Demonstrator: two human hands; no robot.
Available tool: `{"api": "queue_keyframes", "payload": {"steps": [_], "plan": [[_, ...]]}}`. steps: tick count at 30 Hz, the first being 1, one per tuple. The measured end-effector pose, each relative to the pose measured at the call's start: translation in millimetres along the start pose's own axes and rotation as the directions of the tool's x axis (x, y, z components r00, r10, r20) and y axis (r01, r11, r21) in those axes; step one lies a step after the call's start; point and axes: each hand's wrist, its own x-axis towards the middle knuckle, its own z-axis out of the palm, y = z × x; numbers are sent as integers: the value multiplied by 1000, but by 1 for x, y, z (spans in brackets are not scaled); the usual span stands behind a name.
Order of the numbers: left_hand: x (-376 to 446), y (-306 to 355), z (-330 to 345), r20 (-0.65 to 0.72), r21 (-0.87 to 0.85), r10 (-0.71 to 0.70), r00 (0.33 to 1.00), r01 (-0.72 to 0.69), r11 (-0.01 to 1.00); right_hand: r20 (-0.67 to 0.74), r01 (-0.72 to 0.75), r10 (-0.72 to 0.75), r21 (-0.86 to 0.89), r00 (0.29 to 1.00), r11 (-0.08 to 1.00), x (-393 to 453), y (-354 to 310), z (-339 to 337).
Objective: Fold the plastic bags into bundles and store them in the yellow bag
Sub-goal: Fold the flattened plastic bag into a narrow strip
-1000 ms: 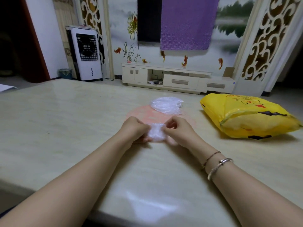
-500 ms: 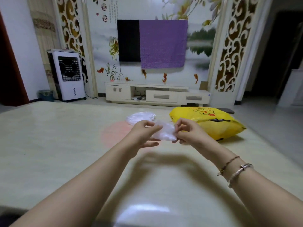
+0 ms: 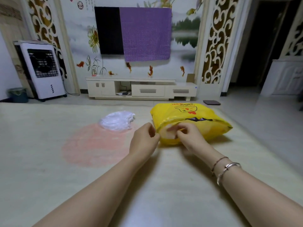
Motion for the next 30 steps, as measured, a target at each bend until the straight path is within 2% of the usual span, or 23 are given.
{"api": "queue_keyframes", "payload": {"steps": [3, 6, 9, 13, 17, 22, 26, 30], "plan": [[-1, 0, 3, 43, -73, 97, 994, -93, 993, 135, -37, 68, -221, 989, 974, 14, 1, 15], [-2, -4, 5, 69, -143, 143, 987, -132, 981, 312, -35, 212, -488, 926, 872, 27, -4, 26], [-3, -5, 1, 74, -134, 127, 989, -116, 984, 344, -1, 259, -598, 903, 801, 29, -12, 30], [-2, -6, -3, 75, -120, 77, 994, -67, 990, 301, -14, 217, -555, 929, 832, 12, -16, 19], [-11, 1, -7, 137, -140, 29, 990, -10, 990, 304, 74, 126, -568, 944, 820, -19, -16, -4], [-30, 0, -38, 141, -108, -21, 990, 36, 994, 243, 133, -16, -475, 970, 870, -51, -36, -24], [-37, -16, -81, 113, -84, -81, 990, 91, 992, 221, 137, -46, -419, 974, 897, -51, -60, -7], [-33, -45, -130, 42, -71, -149, 988, 151, 986, 191, 174, -116, -323, 975, 930, -32, -79, 42]]}}
